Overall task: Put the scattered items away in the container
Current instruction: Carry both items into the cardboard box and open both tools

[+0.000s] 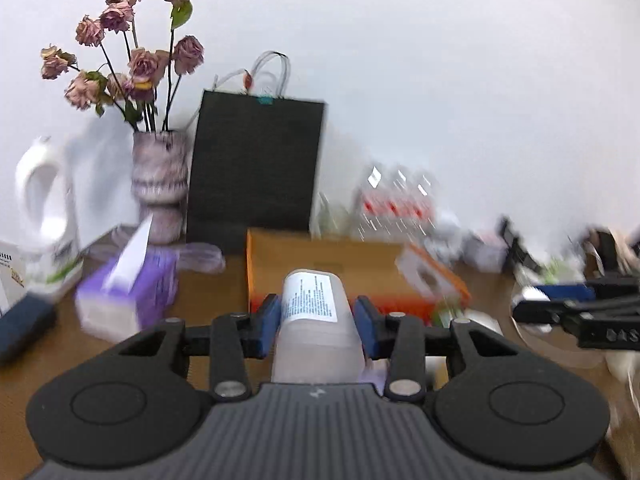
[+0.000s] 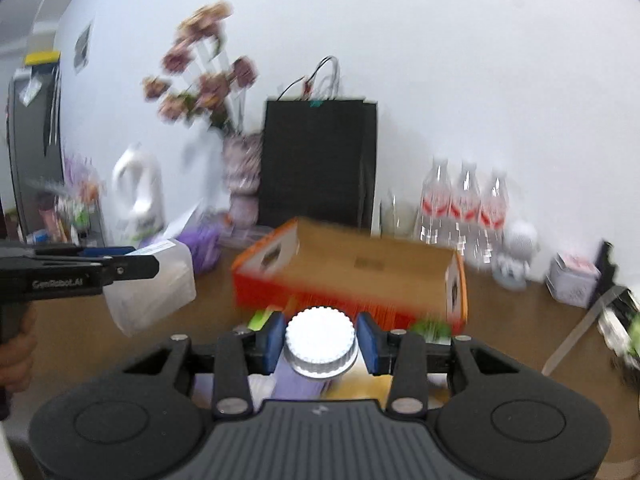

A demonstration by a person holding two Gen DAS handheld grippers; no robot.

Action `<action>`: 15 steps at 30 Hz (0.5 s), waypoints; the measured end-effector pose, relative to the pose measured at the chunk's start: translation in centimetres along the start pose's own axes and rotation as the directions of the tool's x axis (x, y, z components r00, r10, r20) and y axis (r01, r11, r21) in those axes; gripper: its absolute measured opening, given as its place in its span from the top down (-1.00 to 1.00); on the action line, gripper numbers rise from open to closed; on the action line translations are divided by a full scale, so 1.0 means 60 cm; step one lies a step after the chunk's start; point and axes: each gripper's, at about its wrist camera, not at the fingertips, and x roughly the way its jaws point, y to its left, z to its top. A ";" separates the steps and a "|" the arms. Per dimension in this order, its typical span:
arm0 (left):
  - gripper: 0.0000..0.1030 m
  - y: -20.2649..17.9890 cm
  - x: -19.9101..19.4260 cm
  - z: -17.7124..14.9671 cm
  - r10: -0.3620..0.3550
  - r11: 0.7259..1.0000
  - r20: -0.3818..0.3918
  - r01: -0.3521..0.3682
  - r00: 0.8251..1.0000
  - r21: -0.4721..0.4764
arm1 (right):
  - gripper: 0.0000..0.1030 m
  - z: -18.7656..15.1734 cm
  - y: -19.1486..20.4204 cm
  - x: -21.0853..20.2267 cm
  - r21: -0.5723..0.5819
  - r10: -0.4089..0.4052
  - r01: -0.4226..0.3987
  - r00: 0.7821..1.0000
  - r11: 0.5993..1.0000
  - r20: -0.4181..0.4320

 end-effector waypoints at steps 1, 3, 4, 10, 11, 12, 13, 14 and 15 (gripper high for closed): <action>0.19 0.002 0.044 0.028 0.006 1.000 -0.010 -0.006 1.000 -0.006 | 0.26 0.033 -0.029 0.037 0.026 0.022 -0.022 1.000 0.999 -0.016; 0.19 0.004 0.144 0.073 0.025 1.000 -0.035 -0.026 0.999 -0.007 | 0.26 0.083 -0.078 0.114 0.067 0.039 -0.035 0.998 0.997 -0.054; 0.19 0.003 0.194 0.086 0.045 0.999 -0.047 -0.045 0.998 0.019 | 0.26 0.105 -0.103 0.162 0.083 0.033 -0.025 0.996 0.996 -0.088; 0.19 0.009 0.421 0.079 0.172 0.977 -0.162 -0.147 0.972 0.156 | 0.26 0.147 -0.211 0.419 0.202 -0.047 0.108 0.957 0.973 -0.286; 0.19 0.016 0.440 0.076 0.182 0.977 -0.186 -0.156 0.966 0.145 | 0.26 0.146 -0.221 0.449 0.219 -0.049 0.121 0.950 0.968 -0.308; 0.19 0.020 0.458 0.072 0.198 0.974 -0.203 -0.169 0.959 0.153 | 0.26 0.143 -0.227 0.475 0.226 -0.060 0.141 0.942 0.964 -0.331; 0.19 0.023 0.475 0.067 0.217 0.968 -0.214 -0.182 0.952 0.170 | 0.26 0.139 -0.230 0.500 0.211 -0.084 0.168 0.930 0.963 -0.357; 0.19 0.027 0.489 0.065 0.229 0.964 -0.220 -0.191 0.948 0.183 | 0.26 0.135 -0.231 0.524 0.180 -0.116 0.197 0.918 0.964 -0.380; 0.19 0.031 0.500 0.064 0.225 0.964 -0.232 -0.182 0.946 0.193 | 0.26 0.129 -0.231 0.541 0.143 -0.148 0.220 0.906 0.965 -0.395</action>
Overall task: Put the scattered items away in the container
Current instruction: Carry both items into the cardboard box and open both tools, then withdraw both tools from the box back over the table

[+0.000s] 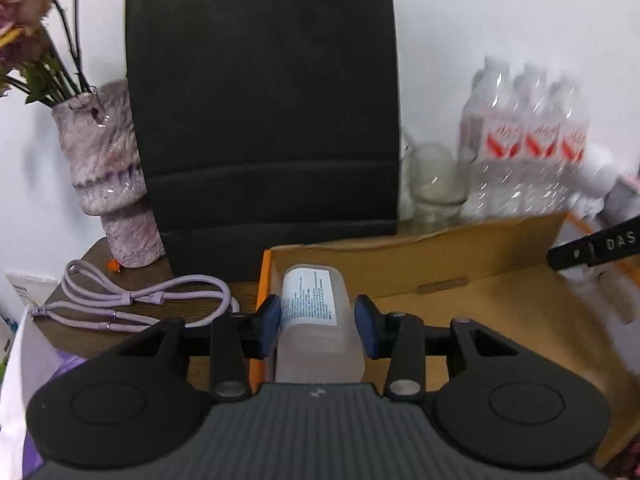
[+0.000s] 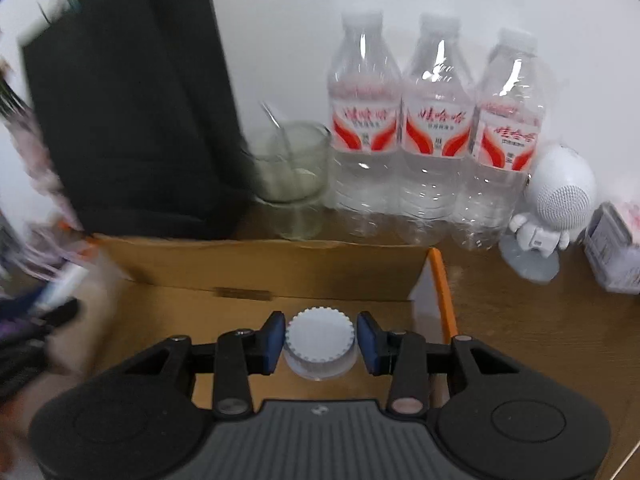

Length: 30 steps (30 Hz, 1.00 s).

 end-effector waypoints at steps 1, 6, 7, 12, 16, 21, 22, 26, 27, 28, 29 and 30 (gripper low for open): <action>0.18 0.001 0.009 0.001 -0.003 1.000 -0.016 0.003 1.000 0.006 | 0.26 0.000 0.001 0.018 -0.013 -0.030 0.029 1.000 0.999 -0.010; 0.29 0.012 0.022 0.019 0.024 1.000 -0.051 -0.023 0.998 0.016 | 0.23 -0.001 -0.010 0.063 0.008 -0.105 0.106 0.993 0.994 -0.059; 0.26 0.015 0.024 0.025 0.009 1.000 -0.072 -0.008 0.997 0.008 | 0.20 0.000 -0.011 0.064 -0.002 -0.116 0.117 0.991 0.993 -0.060; 0.00 0.043 0.022 0.068 -0.017 0.997 -0.125 0.007 0.992 -0.079 | -0.27 0.013 -0.020 0.034 0.031 -0.097 0.099 0.994 0.995 -0.056; -0.32 0.067 0.003 0.098 -0.091 0.982 -0.201 0.054 0.975 -0.179 | -0.46 0.021 -0.030 -0.001 0.102 0.010 0.006 0.988 0.995 -0.156; -0.61 0.069 -0.063 0.092 -0.125 0.976 -0.218 0.080 0.968 -0.204 | -0.61 0.006 -0.021 -0.077 0.095 0.014 0.001 0.987 0.995 -0.159; -0.62 0.067 -0.082 0.087 -0.113 0.977 -0.198 0.073 0.974 -0.200 | -0.61 0.001 -0.019 -0.094 0.094 0.016 -0.002 0.989 0.996 -0.145; -1.00 0.056 -0.195 0.037 -0.078 0.977 0.097 0.095 0.992 -0.188 | -0.78 -0.061 -0.001 -0.181 0.073 0.028 -0.032 0.998 0.997 0.059; -1.00 0.051 -0.223 0.012 -0.082 0.976 0.203 0.120 0.976 -0.182 | -0.78 -0.089 0.006 -0.201 0.054 0.028 -0.037 0.988 0.998 0.150; -1.00 0.046 -0.242 -0.011 -0.090 0.974 0.271 0.142 0.958 -0.178 | -0.78 -0.122 0.014 -0.218 0.028 0.028 -0.036 0.968 0.999 0.250; -1.00 0.040 -0.256 -0.034 -0.104 0.972 0.309 0.162 0.945 -0.169 | -0.78 -0.150 0.019 -0.229 0.010 0.031 -0.036 0.946 0.999 0.322; -1.00 0.033 -0.266 -0.057 -0.123 0.971 0.323 0.181 0.938 -0.157 | -0.78 -0.178 0.024 -0.238 0.002 0.037 -0.041 0.923 0.999 0.384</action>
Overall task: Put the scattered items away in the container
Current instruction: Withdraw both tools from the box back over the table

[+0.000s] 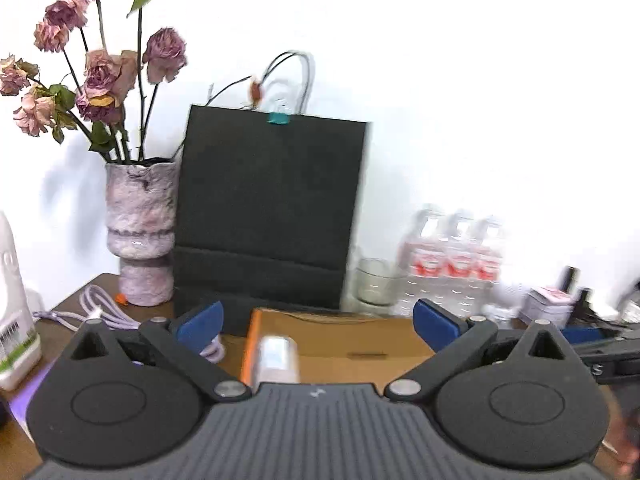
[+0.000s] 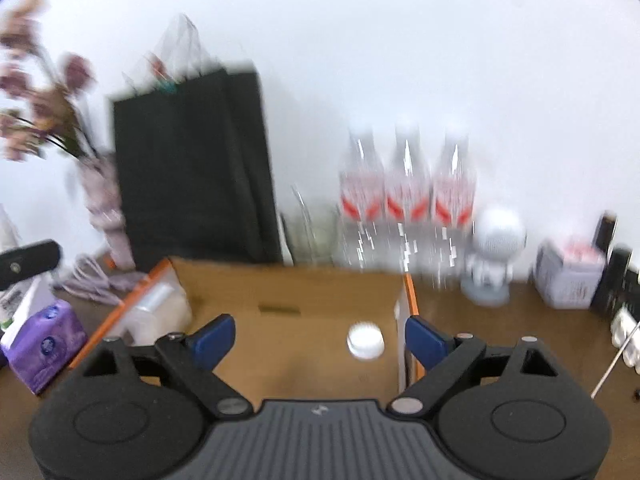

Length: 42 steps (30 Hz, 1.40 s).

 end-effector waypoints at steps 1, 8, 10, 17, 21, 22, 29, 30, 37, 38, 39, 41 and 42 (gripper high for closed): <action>-1.00 -0.003 -0.013 -0.018 -0.014 1.000 0.010 0.014 1.000 -0.001 | -0.78 -0.021 0.003 -0.016 0.004 0.009 -0.010 0.999 1.000 0.052; -1.00 -0.026 -0.076 -0.078 0.003 0.999 0.029 -0.004 1.000 0.042 | -0.78 -0.065 0.027 -0.071 -0.009 -0.025 0.026 0.994 1.000 0.111; -1.00 -0.026 -0.102 -0.077 0.004 0.999 0.040 -0.005 0.999 0.038 | -0.78 -0.071 0.030 -0.090 0.015 -0.018 0.016 0.995 1.000 0.100; -1.00 -0.048 -0.254 -0.146 0.063 0.994 0.061 -0.068 0.996 0.083 | -0.90 -0.177 0.053 -0.245 0.092 -0.014 0.010 0.999 0.996 0.044; -1.00 -0.059 -0.349 -0.219 0.053 0.996 -0.003 -0.052 0.999 0.076 | -0.93 -0.279 0.076 -0.346 0.113 0.000 -0.001 1.000 0.994 0.012; -1.00 -0.058 -0.373 -0.237 0.031 0.997 -0.013 -0.030 0.999 0.072 | -0.93 -0.301 0.081 -0.373 0.125 0.009 -0.009 1.000 0.992 0.002; -1.00 -0.033 -0.511 -0.309 0.054 0.995 -0.043 -0.050 0.998 0.085 | -1.00 -0.384 0.139 -0.492 0.049 0.037 -0.040 0.998 0.998 0.051; -1.00 -0.032 -0.521 -0.313 0.056 0.994 -0.036 -0.052 0.998 0.099 | -1.00 -0.387 0.146 -0.499 0.050 0.028 -0.031 0.997 0.998 0.066; -1.00 -0.022 -0.505 -0.317 0.101 0.989 -0.043 -0.095 0.994 0.114 | -1.00 -0.400 0.175 -0.497 -0.001 0.069 -0.070 0.992 0.998 0.108; -1.00 -0.020 -0.499 -0.319 0.106 0.989 -0.047 -0.100 0.993 0.108 | -0.97 -0.401 0.174 -0.491 0.001 0.086 -0.086 0.992 0.996 0.091; -1.00 -0.017 -0.493 -0.320 0.104 0.990 -0.046 -0.098 0.994 0.102 | -0.89 -0.400 0.172 -0.484 0.021 0.085 -0.086 0.994 0.996 0.069; -1.00 -0.011 -0.478 -0.319 0.072 0.994 -0.042 -0.068 0.997 0.090 | -0.75 -0.398 0.165 -0.470 0.052 0.085 -0.086 0.996 0.995 0.016; -1.00 -0.009 -0.467 -0.315 0.048 0.995 -0.047 -0.044 0.998 0.088 | -0.66 -0.397 0.162 -0.463 0.053 0.091 -0.090 0.996 0.994 -0.006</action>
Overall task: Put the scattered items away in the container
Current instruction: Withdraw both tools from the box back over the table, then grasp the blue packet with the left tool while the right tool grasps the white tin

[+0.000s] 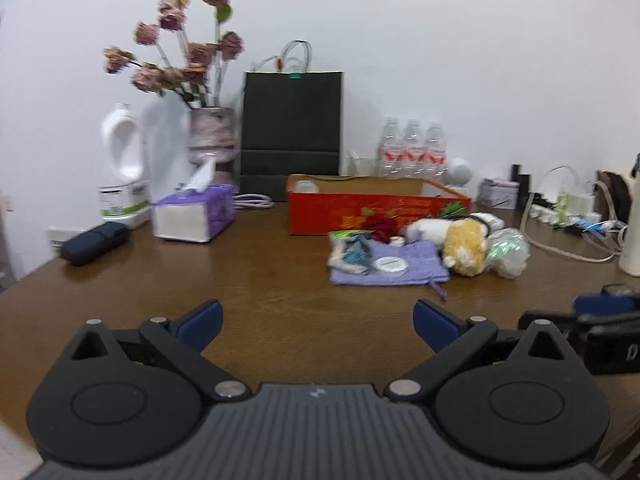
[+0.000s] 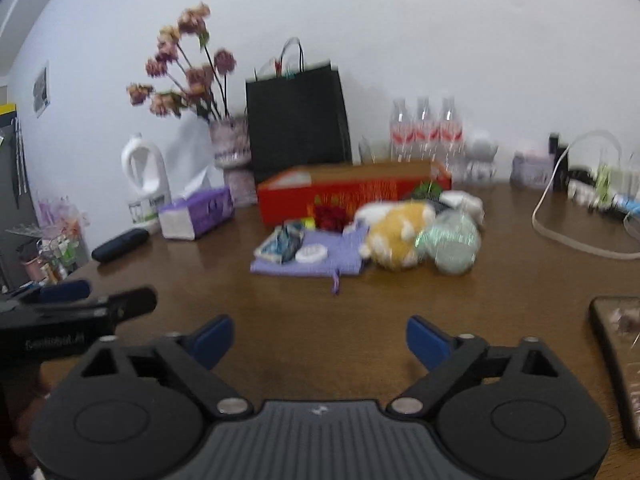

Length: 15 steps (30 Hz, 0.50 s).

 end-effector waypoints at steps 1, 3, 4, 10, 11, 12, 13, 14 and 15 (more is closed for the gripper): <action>-1.00 0.002 0.014 0.008 -0.016 1.000 -0.007 0.016 1.000 0.000 | -0.63 0.002 -0.003 0.008 -0.004 -0.002 0.002 1.000 1.000 -0.019; -1.00 0.002 0.054 0.033 -0.043 0.999 -0.026 0.043 0.999 -0.008 | -0.60 0.005 -0.009 0.023 -0.007 -0.020 0.020 0.999 1.000 -0.035; -1.00 0.004 0.078 0.048 -0.069 0.998 -0.036 0.069 0.997 -0.013 | -0.60 0.007 -0.012 0.032 -0.002 -0.028 0.028 0.999 1.000 -0.038; -0.65 -0.001 0.270 0.114 -0.188 0.982 -0.182 0.188 0.965 -0.014 | -0.58 0.036 -0.029 0.091 0.034 -0.025 0.028 0.997 0.999 -0.075; -0.43 -0.002 0.293 0.116 -0.203 0.978 -0.202 0.207 0.958 -0.001 | -0.53 0.042 -0.030 0.097 0.033 -0.022 0.025 0.997 0.999 -0.074; -0.30 -0.001 0.313 0.116 -0.211 0.976 -0.222 0.216 0.952 -0.001 | -0.48 0.049 -0.031 0.104 0.029 -0.018 0.020 0.997 0.999 -0.071; -0.23 0.002 0.328 0.115 -0.217 0.975 -0.237 0.220 0.947 -0.011 | -0.46 0.056 -0.031 0.112 0.022 -0.014 0.015 0.998 1.000 -0.069; -0.07 0.007 0.340 0.113 -0.221 0.975 -0.247 0.221 0.943 -0.028 | -0.44 0.061 -0.030 0.119 0.015 -0.012 0.013 0.997 1.000 -0.070; 0.01 0.012 0.350 0.111 -0.226 0.974 -0.252 0.220 0.941 -0.049 | -0.40 0.067 -0.030 0.128 0.009 -0.011 0.011 0.997 1.000 -0.072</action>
